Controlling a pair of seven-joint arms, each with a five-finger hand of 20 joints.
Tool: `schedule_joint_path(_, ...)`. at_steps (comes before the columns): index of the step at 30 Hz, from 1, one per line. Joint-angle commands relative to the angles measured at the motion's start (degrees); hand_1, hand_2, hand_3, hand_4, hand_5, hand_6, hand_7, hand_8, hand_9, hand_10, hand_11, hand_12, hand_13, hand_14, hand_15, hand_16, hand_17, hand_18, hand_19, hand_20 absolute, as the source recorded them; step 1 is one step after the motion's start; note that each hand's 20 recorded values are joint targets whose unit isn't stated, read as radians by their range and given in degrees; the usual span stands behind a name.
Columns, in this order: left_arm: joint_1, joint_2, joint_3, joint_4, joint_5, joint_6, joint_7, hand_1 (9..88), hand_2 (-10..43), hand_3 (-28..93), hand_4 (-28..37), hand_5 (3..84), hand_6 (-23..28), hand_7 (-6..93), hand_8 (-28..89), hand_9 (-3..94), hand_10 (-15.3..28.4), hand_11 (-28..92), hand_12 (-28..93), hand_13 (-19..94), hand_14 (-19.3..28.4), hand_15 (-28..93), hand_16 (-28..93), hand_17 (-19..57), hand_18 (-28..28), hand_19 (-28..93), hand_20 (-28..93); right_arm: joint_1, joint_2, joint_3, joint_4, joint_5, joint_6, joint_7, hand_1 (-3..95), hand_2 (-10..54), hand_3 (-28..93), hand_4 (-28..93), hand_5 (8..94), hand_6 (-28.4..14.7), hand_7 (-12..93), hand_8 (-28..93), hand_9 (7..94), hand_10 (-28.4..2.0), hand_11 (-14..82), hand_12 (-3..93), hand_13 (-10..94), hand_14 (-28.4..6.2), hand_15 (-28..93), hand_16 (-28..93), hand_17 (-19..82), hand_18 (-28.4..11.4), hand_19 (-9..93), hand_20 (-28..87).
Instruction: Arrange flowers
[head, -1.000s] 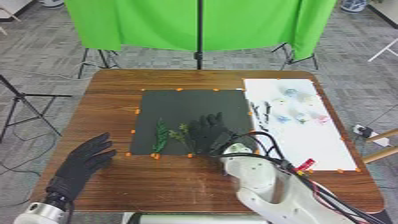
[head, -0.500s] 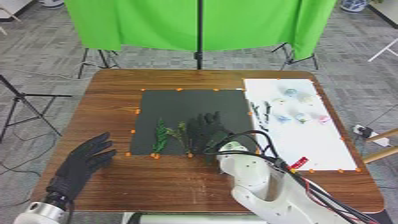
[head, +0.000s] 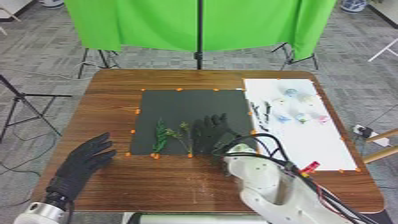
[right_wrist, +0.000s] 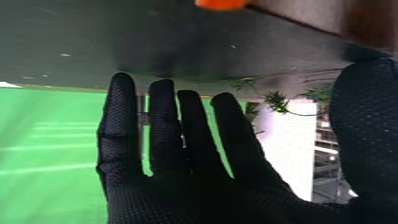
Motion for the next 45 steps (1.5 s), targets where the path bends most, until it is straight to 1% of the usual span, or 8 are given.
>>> schedule_joint_path(1,0.85,-0.5,0.03,0.4,0.26,-0.31,-0.33,24.7,-0.4,70,-28.3,29.3,3.7,20.1,-11,26.2,11.4,21,15,22,15.4,37,-3,-8.9,22.1,53,0,-2.6,2.61,5.12,-3.39,2.22,4.38,-0.33,19.5,-9.5,86,-28,20.0,-11.7,26,-10,19.2,-16.6,28.2,24.7,15,-13.0,49,13,0,-21.6,62,32)
schedule_joint_path(8,1.36,-0.68,-0.07,0.37,0.31,-0.07,0.06,24.7,-0.4,70,-28.3,29.2,3.7,20.1,-11,26.2,11.5,21,15,22,15.3,37,-3,-9.0,22.1,53,0,-6.26,5.02,10.93,-2.27,4.42,14.48,5.15,19.2,-9.5,86,-28,23.2,-11.0,28,-12,24.3,-15.6,33.5,23.7,22,-11.9,51,12,5,-21.1,63,32)
schedule_joint_path(14,0.65,-0.68,0.51,0.76,0.39,-0.65,-0.11,24.7,-0.4,70,-28.3,29.2,3.6,20.0,-11,26.2,11.5,21,15,22,15.4,37,-3,-9.0,22.2,53,0,-7.85,6.94,13.67,-0.17,5.97,19.98,7.72,20.5,-9.5,85,-28,41.4,-8.7,33,-16,45.4,-14.8,58.1,26.0,45,-10.3,71,16,18,-20.0,74,36)
schedule_joint_path(20,0.68,-0.56,0.51,0.77,0.26,-0.45,-0.39,24.7,-0.4,70,-28.3,29.1,3.6,20.1,-11,26.3,11.5,21,15,22,15.4,37,-4,-9.0,22.2,53,0,-8.8,8.4,16.04,-0.01,8.47,19.44,7.44,22.8,-9.5,81,-28,54.2,-3.8,41,-20,59.0,-12.3,61.8,30.6,57,-10.4,76,24,25,-20.3,82,39)
schedule_joint_path(23,0.86,-0.67,0.47,0.76,0.27,-0.55,-0.22,24.7,-0.3,70,-28.3,29.1,3.6,20.1,-11,26.3,11.5,21,15,22,15.4,37,-4,-9.0,22.2,53,0,-8.75,8.5,16.23,0.27,7.79,19.66,7.85,24.0,-9.5,78,-28,72.9,0.3,39,-20,73.7,-10.7,61.5,34.9,68,-10.2,77,31,33,-22.0,89,42)
schedule_joint_path(31,1.01,-0.51,0.49,0.84,0.26,-0.76,-0.11,24.6,-0.3,71,-28.3,29.1,3.7,20.2,-11,26.5,11.6,21,15,22,15.4,37,-4,-9.0,22.2,53,0,-6.58,9.82,15.45,0.83,6.32,17.2,9.53,23.2,-9.5,82,-28,51.3,-4.4,36,-19,54.0,-12.6,48.6,24.1,58,-8.5,66,23,29,-19.3,86,39)
schedule_joint_path(38,1.42,-0.49,0.36,0.79,0.31,-0.99,-0.01,24.7,-0.3,70,-28.3,29.1,3.6,20.1,-11,26.6,11.7,21,15,22,15.4,37,-4,-9.0,22.1,53,0,-3.85,8.25,13.54,3.57,5.85,12.44,14.55,23.2,-9.5,82,-28,50.2,-6.5,26,-16,57.6,-12.2,31.6,19.3,62,-7.1,59,20,29,-19.2,86,37)
schedule_joint_path(45,1.46,-0.5,0.34,0.84,0.35,-1.07,0.03,24.6,-0.3,70,-28.3,29.1,3.6,20.2,-11,26.7,11.8,21,15,22,15.4,37,-4,-8.9,22.1,53,0,-3.37,8.01,12.43,4.48,5.68,12.25,14.97,21.2,-9.5,84,-28,41.3,-10.1,25,-14,43.3,-14.9,30.6,19.1,50,-9.3,55,15,24,-19.6,81,34)
